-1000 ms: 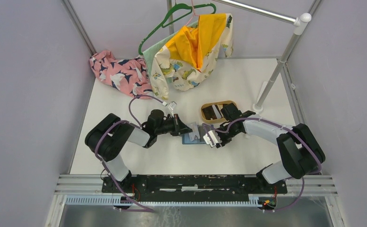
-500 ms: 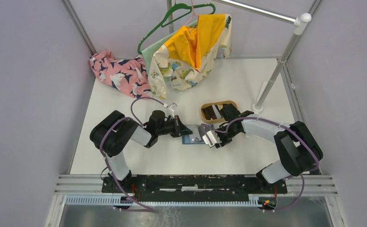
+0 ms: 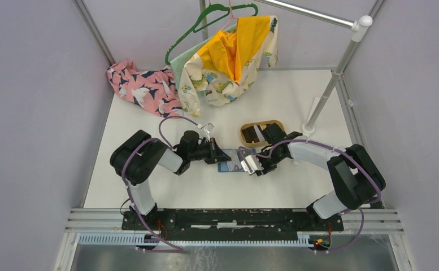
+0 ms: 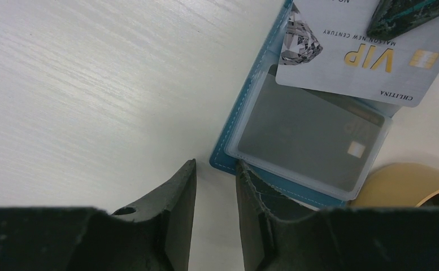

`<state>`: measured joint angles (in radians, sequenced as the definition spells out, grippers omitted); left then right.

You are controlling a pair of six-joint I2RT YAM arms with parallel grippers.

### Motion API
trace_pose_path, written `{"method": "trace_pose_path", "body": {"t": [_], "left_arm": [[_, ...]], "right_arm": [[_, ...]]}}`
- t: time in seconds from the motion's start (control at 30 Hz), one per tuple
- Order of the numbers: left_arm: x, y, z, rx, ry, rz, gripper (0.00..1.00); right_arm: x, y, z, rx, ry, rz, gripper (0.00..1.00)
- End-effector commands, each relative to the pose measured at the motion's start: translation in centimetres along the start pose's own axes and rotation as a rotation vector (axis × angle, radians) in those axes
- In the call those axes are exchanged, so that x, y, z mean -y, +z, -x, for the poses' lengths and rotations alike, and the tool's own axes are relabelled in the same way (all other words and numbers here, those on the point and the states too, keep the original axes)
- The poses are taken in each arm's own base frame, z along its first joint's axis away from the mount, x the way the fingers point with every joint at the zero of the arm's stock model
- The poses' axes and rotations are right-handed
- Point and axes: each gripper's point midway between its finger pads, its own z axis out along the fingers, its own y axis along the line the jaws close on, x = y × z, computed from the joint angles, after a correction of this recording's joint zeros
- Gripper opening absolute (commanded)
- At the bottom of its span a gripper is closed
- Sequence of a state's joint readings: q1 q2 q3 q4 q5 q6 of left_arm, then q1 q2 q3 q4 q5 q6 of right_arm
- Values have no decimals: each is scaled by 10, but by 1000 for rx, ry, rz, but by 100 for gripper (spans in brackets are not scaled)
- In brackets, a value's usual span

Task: Put the credit cards into the card holder
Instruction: Insert the credit card into the card holder.

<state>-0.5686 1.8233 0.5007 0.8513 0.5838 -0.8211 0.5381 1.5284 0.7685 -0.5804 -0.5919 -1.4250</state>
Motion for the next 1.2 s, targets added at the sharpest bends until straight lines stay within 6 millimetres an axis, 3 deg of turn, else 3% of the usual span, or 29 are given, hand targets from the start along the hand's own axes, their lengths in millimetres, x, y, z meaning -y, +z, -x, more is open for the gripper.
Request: {"method": "trace_pose_path", "body": {"t": [0.0,0.57,1.17], "left_arm": [[-8,3,-6,-45,-30,33,2],[-28,5,-17,-177,-103,185,2],[-33,10,-18,-231,-120,217,2]], "right_arm": [[6,1,-8,-51,0,-4,38],[8,1,-10,-74,10,-5,37],[10,1,-10,-85,7,-12,37]]}}
